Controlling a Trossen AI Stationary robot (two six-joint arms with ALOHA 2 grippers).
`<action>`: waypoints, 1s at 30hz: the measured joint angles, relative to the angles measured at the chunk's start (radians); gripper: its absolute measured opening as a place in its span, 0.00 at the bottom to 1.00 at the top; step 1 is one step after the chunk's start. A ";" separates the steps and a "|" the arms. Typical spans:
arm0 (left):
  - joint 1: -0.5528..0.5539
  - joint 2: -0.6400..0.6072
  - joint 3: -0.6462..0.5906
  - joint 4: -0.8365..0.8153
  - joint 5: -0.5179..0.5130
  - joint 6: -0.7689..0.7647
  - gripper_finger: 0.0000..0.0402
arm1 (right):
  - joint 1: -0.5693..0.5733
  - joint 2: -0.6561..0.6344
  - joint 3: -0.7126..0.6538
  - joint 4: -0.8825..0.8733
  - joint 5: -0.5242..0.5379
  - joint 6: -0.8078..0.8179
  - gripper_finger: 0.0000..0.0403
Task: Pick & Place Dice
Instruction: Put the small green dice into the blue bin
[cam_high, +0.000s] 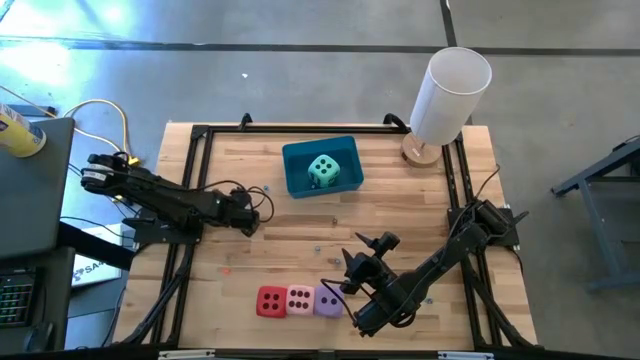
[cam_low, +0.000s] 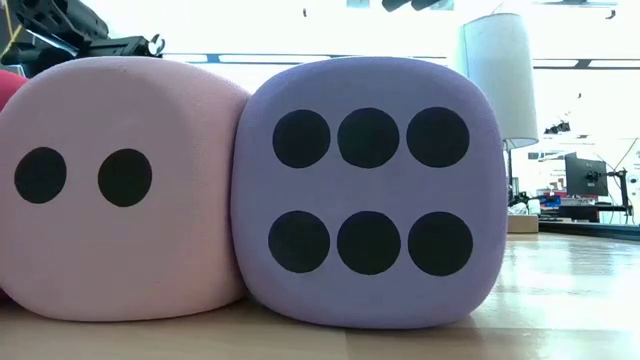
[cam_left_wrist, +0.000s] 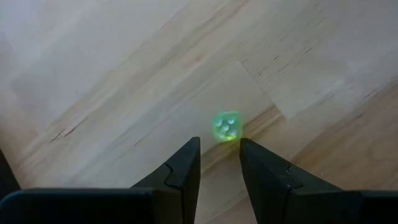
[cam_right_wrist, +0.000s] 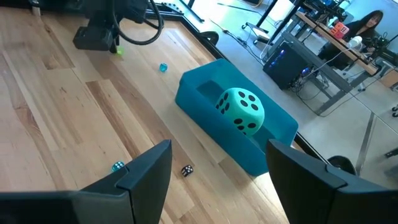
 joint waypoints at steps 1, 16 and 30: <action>0.000 0.009 0.001 0.002 -0.003 0.000 0.27 | 0.000 0.000 0.000 0.000 0.000 0.000 0.62; 0.000 0.020 0.000 0.017 -0.043 0.055 0.27 | 0.000 0.000 0.000 0.000 0.000 0.000 0.62; -0.015 0.022 -0.002 0.017 -0.109 0.108 0.27 | 0.000 0.000 0.000 0.000 -0.001 0.000 0.62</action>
